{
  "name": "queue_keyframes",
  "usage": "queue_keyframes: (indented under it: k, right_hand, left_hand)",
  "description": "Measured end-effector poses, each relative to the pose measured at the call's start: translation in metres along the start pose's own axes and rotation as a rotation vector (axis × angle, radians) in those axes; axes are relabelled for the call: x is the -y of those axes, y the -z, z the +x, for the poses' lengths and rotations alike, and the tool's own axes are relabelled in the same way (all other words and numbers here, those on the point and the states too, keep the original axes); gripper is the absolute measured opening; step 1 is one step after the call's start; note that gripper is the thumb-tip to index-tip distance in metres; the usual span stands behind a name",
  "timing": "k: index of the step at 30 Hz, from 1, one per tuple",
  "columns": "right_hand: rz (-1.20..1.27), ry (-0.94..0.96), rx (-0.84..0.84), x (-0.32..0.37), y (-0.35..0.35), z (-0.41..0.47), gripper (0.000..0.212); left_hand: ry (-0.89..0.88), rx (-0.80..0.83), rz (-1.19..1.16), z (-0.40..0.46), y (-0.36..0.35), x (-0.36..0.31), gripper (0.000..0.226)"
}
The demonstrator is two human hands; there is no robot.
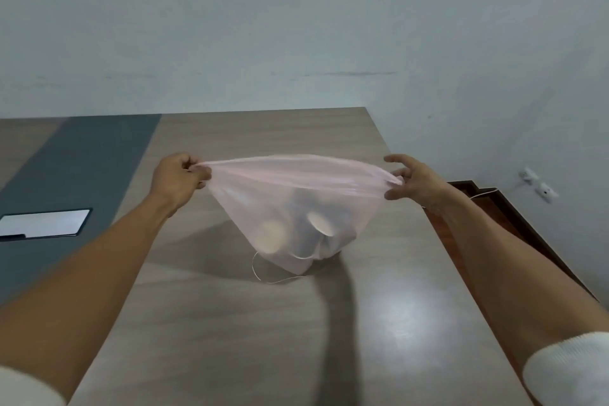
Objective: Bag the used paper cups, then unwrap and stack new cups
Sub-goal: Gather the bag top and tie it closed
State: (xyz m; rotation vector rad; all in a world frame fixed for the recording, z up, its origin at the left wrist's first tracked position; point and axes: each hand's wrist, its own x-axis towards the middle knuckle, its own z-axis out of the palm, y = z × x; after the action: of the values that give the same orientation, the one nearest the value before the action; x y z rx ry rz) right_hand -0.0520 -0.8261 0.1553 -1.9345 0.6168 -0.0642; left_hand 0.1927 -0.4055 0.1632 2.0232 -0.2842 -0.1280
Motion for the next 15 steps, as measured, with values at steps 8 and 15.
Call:
queue_keyframes:
  k: [8,15]
  right_hand:
    - [-0.348,0.044,0.061,-0.01,-0.008,-0.001,0.079]
    - [0.014,0.049,-0.124,-0.009,-0.028,0.001,0.026]
  left_hand:
    - [0.096,-0.095,-0.077,0.008,-0.004,0.02,0.024]
    - [0.126,-0.208,0.173,0.003,-0.017,0.022,0.021]
